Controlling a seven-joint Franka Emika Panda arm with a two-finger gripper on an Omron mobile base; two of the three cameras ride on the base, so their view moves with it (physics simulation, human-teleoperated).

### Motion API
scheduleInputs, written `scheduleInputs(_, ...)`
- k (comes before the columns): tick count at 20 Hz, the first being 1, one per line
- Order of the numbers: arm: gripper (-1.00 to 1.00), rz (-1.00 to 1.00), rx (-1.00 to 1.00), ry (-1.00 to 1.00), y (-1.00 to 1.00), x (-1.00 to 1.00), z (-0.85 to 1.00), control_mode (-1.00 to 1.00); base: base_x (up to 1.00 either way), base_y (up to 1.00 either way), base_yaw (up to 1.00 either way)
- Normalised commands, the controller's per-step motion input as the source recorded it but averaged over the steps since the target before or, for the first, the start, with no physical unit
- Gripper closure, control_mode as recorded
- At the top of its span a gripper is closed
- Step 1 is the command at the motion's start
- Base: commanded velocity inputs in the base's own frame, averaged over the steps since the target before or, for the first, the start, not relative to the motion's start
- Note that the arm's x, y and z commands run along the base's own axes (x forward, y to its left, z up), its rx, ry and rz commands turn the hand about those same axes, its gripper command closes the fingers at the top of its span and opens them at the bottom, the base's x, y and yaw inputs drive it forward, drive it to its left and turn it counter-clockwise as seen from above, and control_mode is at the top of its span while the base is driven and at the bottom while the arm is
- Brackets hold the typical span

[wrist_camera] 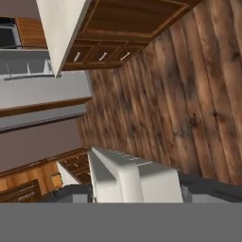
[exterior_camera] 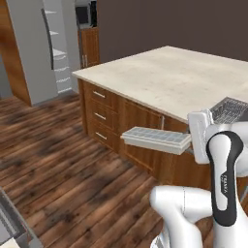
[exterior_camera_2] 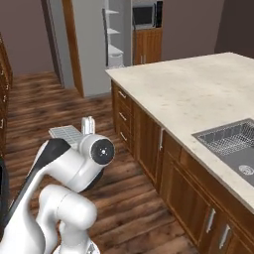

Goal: The ice cube tray has been filled with water. Take the tray and place it in the freezer to make ice. Close the freezer door after placing the tray.

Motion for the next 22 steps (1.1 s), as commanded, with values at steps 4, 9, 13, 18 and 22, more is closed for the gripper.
scheduleInputs(4,1.0,0.0,0.0,0.0,0.0,0.0,0.0,1.0,0.99,0.2,0.09)
scheduleInputs(9,1.0,0.0,0.0,0.0,0.0,0.0,0.0,1.0,1.0,0.09,0.0)
scheduleInputs(13,1.0,0.0,0.0,0.0,0.0,0.0,0.0,1.0,1.0,0.27,0.0)
scheduleInputs(18,1.0,0.0,0.0,0.0,0.0,0.0,0.0,1.0,1.0,0.45,0.0)
scheduleInputs(22,1.0,0.0,0.0,0.0,0.0,0.0,0.0,1.0,0.98,0.45,0.0)
